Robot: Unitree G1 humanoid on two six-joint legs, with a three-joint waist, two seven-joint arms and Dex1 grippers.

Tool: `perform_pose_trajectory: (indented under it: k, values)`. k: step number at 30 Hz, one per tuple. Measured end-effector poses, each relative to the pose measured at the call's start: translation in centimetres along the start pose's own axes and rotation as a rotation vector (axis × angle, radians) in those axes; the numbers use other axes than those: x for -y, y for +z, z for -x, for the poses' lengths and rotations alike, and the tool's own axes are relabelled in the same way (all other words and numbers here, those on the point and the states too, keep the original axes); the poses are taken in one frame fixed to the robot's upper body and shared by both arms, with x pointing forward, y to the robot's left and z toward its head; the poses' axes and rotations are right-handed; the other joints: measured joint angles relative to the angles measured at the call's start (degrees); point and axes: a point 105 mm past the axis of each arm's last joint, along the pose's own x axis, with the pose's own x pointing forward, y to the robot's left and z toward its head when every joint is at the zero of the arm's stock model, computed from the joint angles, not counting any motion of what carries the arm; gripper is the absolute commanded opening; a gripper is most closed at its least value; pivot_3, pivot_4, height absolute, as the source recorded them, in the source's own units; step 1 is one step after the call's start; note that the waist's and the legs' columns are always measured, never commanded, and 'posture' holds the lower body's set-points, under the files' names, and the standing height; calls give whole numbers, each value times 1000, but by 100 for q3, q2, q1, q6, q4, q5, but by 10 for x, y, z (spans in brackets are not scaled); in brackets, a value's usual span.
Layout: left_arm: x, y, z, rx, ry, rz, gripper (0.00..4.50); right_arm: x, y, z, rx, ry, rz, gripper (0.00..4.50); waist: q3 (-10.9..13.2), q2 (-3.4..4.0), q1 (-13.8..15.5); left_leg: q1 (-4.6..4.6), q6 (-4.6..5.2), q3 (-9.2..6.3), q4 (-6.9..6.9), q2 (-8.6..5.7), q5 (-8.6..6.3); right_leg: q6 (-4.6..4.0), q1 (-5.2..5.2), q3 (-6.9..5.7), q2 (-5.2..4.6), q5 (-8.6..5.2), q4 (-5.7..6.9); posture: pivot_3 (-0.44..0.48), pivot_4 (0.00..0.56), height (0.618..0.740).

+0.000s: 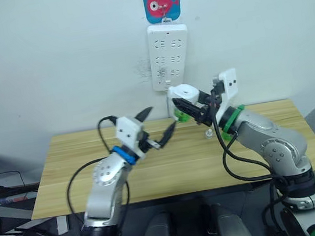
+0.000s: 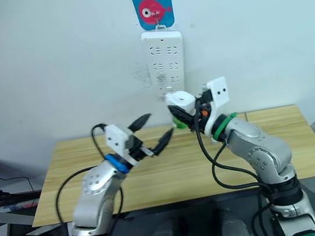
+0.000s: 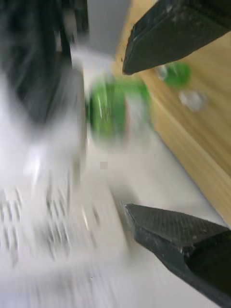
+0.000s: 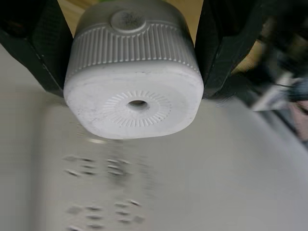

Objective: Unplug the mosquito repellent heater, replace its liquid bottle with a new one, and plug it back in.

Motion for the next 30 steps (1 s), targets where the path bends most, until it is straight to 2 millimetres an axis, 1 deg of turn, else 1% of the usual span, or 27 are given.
perform_pose_trajectory:
  k: [1,3,5,6,7,9,10,13,15,17,18,19,21,25,28,30]
  values:
    - [-8,3,0,0,13,-15,4500,6,-4,3,-9,-26,26,3003,0,0,9,0,0,0,0,0,0,1,0,0,0,0,-1,-10,196,740]
    - [-27,16,-6,16,26,-58,4500,13,-10,8,-17,-64,57,3003,-1,-2,22,0,-1,-1,2,-1,1,2,2,-2,0,-1,-1,-14,195,740]
    - [-38,31,-21,47,2,-79,4500,15,-13,10,-14,-76,65,3003,-3,-5,21,0,1,0,2,-3,2,3,3,-1,1,0,0,-14,193,740]
    - [-41,35,-27,54,-11,-82,4500,15,-13,10,-12,-77,73,3003,-4,-5,14,0,1,2,2,-4,2,3,2,2,1,0,-1,-14,193,740]
    - [-44,37,-34,57,-30,-78,4500,16,-12,11,-6,-79,81,3003,-5,-5,9,2,0,4,2,-4,3,3,2,4,2,0,0,-16,191,740]
    - [-49,34,-48,37,-71,-59,4500,17,-11,11,1,-80,88,3003,-6,-7,5,2,-2,6,2,-4,4,3,2,3,3,0,0,-18,189,740]
    - [-50,32,-54,32,-90,-50,4500,17,-11,12,3,-80,87,3003,-6,-7,-1,2,-17,7,1,-3,13,3,2,4,3,0,0,-21,188,740]
    - [-48,28,-79,14,-161,-34,4500,21,-9,13,7,-82,84,3003,-8,-10,8,1,-21,13,1,-3,16,3,2,5,2,0,0,-34,185,740]
    - [-47,30,-87,25,-188,-42,4500,21,-9,13,11,-79,83,3003,-9,-12,-8,2,-20,23,1,-2,15,0,1,16,2,2,1,-41,184,740]
    - [-46,29,-103,16,-209,-38,4500,22,-7,13,16,-81,80,3003,-8,-12,-8,1,-19,25,1,-1,15,-12,-1,14,2,10,1,-57,184,740]
    - [-43,30,-110,20,-219,-38,4500,22,-6,13,23,-80,74,3003,-9,-12,-12,1,1,26,1,-1,3,-10,0,14,2,10,0,-69,183,740]
    - [-42,32,-114,25,-229,-40,4500,21,-5,13,27,-80,71,3003,-9,-13,-18,2,3,29,1,0,2,-11,-1,17,1,11,0,-77,183,740]
    - [-39,31,-118,32,-252,-39,4500,23,-4,13,35,-94,62,3003,-9,-13,-24,2,4,31,1,0,2,-18,-1,18,0,15,1,-86,183,740]
    - [-34,22,-121,14,-284,-18,4500,19,2,14,51,-102,62,3003,-9,-13,-29,2,4,33,3,0,2,-18,-2,20,-1,17,1,-94,181,740]
    - [-27,24,-124,23,-336,-2,4500,18,4,15,56,-103,66,3003,-9,-13,-31,2,4,37,3,0,2,-18,-2,22,-1,18,0,-97,176,740]
    - [-21,29,-126,43,-381,9,4500,18,5,15,54,-106,66,3003,-9,-13,-32,1,5,37,3,0,1,-19,-2,22,-1,18,0,-97,176,740]
